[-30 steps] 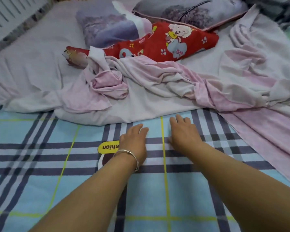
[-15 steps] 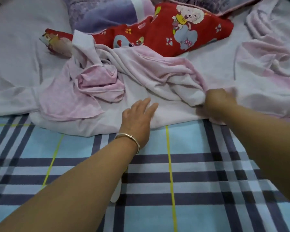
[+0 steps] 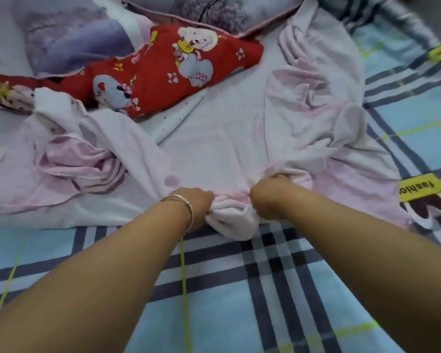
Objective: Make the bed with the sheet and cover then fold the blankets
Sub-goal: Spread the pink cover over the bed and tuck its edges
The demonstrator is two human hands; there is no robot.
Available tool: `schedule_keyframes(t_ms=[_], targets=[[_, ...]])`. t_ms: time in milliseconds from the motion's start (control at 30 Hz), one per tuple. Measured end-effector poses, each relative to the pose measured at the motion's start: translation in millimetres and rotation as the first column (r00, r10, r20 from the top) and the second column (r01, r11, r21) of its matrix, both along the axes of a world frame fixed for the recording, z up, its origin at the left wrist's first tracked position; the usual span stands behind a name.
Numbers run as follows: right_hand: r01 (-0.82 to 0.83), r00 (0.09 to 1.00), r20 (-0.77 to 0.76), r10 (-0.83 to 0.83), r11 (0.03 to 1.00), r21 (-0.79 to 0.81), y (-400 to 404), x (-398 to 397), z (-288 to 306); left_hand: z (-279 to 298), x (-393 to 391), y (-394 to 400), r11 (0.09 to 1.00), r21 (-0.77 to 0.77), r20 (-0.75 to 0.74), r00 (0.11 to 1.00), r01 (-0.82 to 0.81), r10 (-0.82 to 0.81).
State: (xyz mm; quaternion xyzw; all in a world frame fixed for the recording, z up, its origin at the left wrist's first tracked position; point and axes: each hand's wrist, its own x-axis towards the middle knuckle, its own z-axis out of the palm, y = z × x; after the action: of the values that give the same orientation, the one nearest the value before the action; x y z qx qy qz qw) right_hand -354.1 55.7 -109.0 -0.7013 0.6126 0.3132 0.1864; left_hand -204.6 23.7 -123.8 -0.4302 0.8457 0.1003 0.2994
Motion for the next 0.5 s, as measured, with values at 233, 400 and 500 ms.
schedule_keyframes(t_ms=[233, 400, 500], targets=[[-0.061, 0.995, -0.085, 0.057, 0.997, -0.05, 59.5, -10.2, 1.7, 14.2, -18.8, 77.1, 0.96, 0.273, 0.014, 0.998, -0.059, 0.057], [0.082, 0.982, -0.179, -0.063, 0.991, 0.102, 117.4, -31.5, -7.7, 33.0, -33.0, 135.5, 0.935, 0.354, -0.058, 0.998, -0.002, 0.024], [0.121, 0.955, -0.287, -0.076, 0.982, 0.143, 144.3, -41.8, -0.9, 25.3, -40.3, 190.8, 0.839, 0.544, -0.178, 0.977, -0.002, 0.117]])
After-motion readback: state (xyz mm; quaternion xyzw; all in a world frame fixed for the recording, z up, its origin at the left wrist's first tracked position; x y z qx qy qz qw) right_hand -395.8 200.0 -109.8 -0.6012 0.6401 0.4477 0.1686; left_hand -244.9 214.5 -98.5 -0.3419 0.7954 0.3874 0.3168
